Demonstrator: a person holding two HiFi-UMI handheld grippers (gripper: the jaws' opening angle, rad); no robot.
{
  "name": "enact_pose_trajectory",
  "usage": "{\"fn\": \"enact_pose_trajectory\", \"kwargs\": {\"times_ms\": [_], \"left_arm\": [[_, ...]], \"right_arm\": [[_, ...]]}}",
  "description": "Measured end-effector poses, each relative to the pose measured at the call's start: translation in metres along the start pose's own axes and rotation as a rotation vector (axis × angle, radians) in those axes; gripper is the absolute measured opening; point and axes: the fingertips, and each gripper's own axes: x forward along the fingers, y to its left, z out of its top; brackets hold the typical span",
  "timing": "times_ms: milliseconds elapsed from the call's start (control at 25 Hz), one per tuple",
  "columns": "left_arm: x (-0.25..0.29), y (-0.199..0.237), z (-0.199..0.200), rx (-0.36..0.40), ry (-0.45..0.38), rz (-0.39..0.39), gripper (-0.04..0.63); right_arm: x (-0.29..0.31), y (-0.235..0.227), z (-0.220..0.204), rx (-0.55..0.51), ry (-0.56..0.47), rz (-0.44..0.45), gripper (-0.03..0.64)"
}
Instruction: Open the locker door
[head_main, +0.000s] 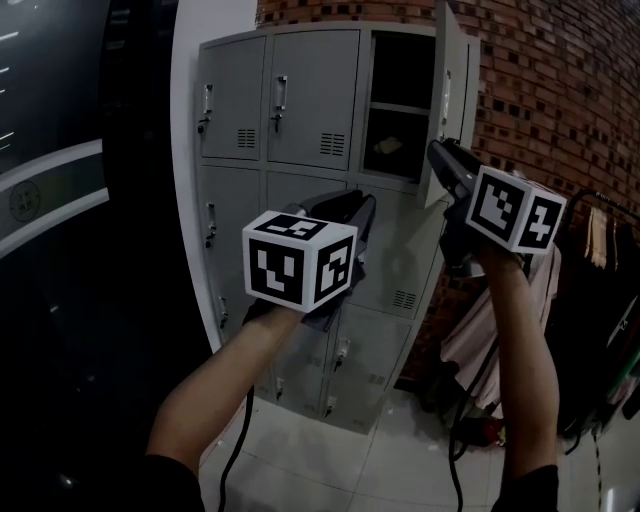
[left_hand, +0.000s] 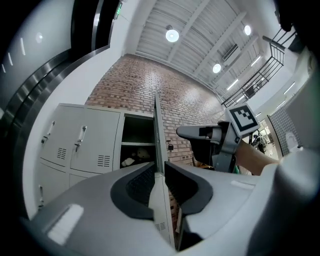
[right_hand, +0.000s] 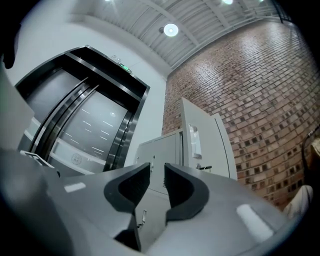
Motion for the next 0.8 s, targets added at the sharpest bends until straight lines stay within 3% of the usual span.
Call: {"fn": "enact_pose_trajectory", "kwargs": {"times_ms": [520,640,800], "left_arm": [[-0.133,-0.036,-0.032,-0.068,0.065,0.082,0.037],[-0.158,-0.047,-0.044,-0.052,0.086,0.102,0.037],[-0.189,-0.070,-0.061,-0.029,0.102,0.125,0.031]], "right_arm": [[-0.098,0.130,-0.066,0.046,0.107,0.033,0.039],[-0.121,0.157,-0.077,0.046,0.116,0.037,0.003],[-0.155,0.188,-0.101,0.060,0.134,0.048,0.003]]}}
